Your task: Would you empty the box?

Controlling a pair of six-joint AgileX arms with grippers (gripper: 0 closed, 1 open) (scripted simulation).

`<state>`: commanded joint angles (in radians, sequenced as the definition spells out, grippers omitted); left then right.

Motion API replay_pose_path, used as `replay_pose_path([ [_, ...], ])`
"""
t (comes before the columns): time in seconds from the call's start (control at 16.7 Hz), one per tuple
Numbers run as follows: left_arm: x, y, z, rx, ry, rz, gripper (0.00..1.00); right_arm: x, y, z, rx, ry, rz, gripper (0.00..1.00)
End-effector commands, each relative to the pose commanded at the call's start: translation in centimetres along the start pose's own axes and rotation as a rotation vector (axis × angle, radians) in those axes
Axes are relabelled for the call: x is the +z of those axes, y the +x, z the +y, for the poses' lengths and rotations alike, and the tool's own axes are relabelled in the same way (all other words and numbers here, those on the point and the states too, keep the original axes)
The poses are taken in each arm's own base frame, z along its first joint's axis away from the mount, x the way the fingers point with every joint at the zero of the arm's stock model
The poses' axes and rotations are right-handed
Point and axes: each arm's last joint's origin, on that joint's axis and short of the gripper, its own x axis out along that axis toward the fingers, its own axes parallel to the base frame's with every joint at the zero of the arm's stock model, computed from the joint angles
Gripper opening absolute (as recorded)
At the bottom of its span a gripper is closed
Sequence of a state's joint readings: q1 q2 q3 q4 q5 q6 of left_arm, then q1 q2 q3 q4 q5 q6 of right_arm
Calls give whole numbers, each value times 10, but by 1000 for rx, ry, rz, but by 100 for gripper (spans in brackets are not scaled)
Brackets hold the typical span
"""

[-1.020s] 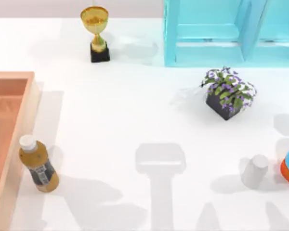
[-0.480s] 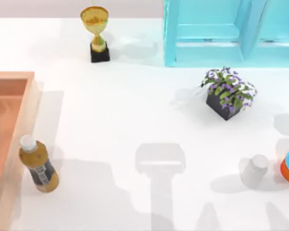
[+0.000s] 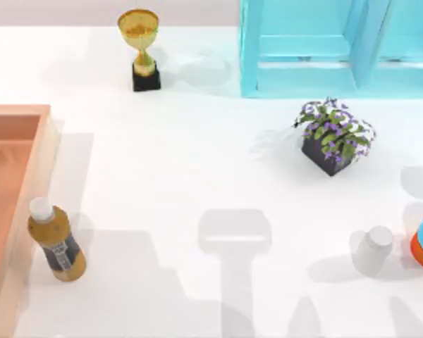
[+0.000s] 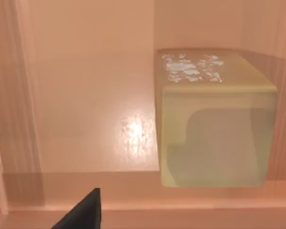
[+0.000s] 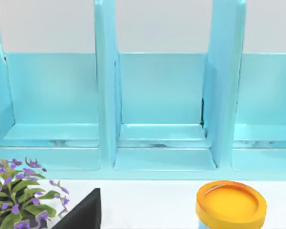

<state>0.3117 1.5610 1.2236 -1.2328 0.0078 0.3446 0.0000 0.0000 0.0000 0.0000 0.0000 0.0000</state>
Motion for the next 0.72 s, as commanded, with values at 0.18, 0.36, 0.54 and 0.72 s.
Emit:
replay_pose_path([
  [0.18,2,17,1,-2,-3,6,100,0,0,0,0,0,0,100],
  [0.36,4,47,2,-1,-3,2,100,0,0,0,0,0,0,100],
  [0.54,3,78,2,1,-3,-4,100,0,0,0,0,0,0,100],
  [0.72,0,98,1,-1,-3,1,100,0,0,0,0,0,0,100],
])
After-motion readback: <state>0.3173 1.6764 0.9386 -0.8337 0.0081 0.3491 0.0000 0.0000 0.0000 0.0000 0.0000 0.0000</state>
